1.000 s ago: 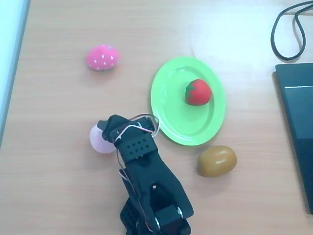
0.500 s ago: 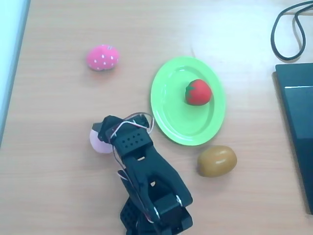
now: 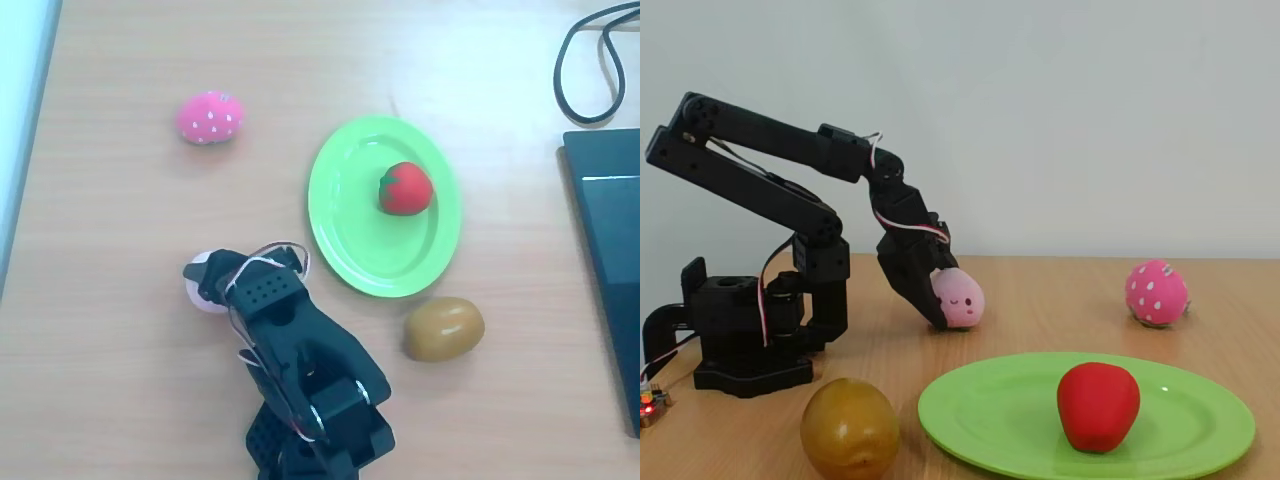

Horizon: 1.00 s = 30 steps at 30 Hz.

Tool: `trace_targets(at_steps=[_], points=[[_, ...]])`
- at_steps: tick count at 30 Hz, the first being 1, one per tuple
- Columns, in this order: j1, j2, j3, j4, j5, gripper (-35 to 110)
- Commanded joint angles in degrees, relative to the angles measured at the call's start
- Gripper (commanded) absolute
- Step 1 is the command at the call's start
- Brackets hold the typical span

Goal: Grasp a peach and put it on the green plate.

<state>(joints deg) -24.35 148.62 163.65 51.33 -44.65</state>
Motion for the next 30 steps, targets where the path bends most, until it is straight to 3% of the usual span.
trace_targets(at_steps=[1,16,30], points=[[-0.4,0.1,2.2,-2.4,-0.7,32],[1.1,4.5,2.4,-5.0,0.7,23],[5.7,6.7,-3.7,-5.0,13.4,20]])
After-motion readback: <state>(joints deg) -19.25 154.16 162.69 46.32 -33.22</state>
